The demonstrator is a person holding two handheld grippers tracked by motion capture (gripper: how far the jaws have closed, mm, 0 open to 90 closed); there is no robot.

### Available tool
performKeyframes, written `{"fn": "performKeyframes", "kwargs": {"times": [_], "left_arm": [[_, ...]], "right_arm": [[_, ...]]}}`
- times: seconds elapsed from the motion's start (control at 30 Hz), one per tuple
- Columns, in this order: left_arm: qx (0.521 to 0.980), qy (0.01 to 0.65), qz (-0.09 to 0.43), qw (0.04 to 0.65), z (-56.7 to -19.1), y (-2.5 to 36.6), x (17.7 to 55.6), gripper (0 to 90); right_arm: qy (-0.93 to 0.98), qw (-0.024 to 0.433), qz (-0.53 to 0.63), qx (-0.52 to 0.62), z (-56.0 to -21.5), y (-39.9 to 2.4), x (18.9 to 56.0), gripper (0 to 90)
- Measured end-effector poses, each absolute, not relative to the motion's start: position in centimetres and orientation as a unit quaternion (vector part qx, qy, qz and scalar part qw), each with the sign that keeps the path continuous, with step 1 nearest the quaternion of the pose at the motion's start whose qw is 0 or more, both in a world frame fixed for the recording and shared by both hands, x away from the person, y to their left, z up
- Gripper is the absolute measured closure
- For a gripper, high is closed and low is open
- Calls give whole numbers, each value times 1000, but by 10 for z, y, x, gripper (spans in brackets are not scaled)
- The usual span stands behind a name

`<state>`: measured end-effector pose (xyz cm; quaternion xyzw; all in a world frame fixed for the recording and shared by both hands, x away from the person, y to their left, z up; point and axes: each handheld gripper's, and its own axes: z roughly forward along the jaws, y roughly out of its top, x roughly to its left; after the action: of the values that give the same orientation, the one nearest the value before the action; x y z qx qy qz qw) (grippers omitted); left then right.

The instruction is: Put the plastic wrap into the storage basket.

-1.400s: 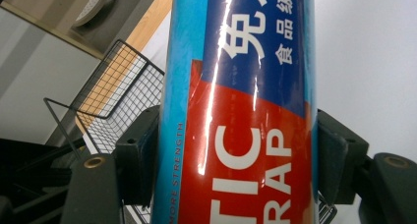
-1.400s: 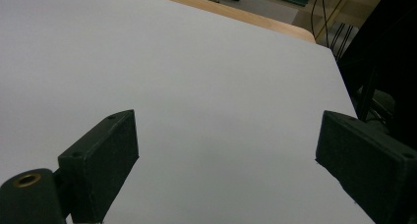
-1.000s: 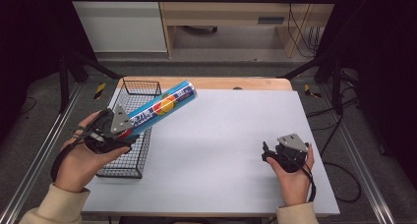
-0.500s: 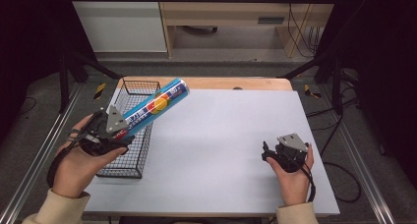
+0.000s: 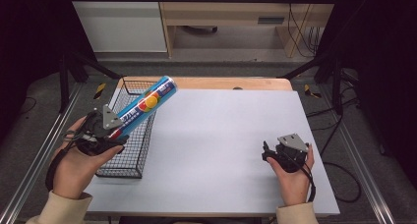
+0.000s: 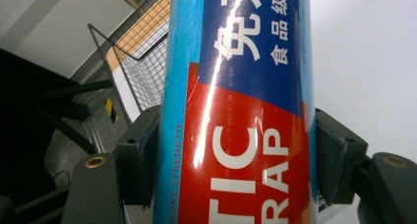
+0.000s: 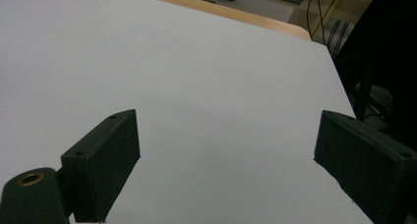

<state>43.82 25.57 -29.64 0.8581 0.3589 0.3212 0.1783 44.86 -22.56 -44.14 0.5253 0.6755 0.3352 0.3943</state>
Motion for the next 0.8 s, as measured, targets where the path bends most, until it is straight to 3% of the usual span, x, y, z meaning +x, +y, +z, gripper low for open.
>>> {"fn": "performKeyframes", "kwargs": {"times": [0.8], "left_arm": [[849, 410, 319, 101, -315, 263, 454, 317]], "right_arm": [[675, 391, 334, 529, -443, -226, 450, 105]]}}
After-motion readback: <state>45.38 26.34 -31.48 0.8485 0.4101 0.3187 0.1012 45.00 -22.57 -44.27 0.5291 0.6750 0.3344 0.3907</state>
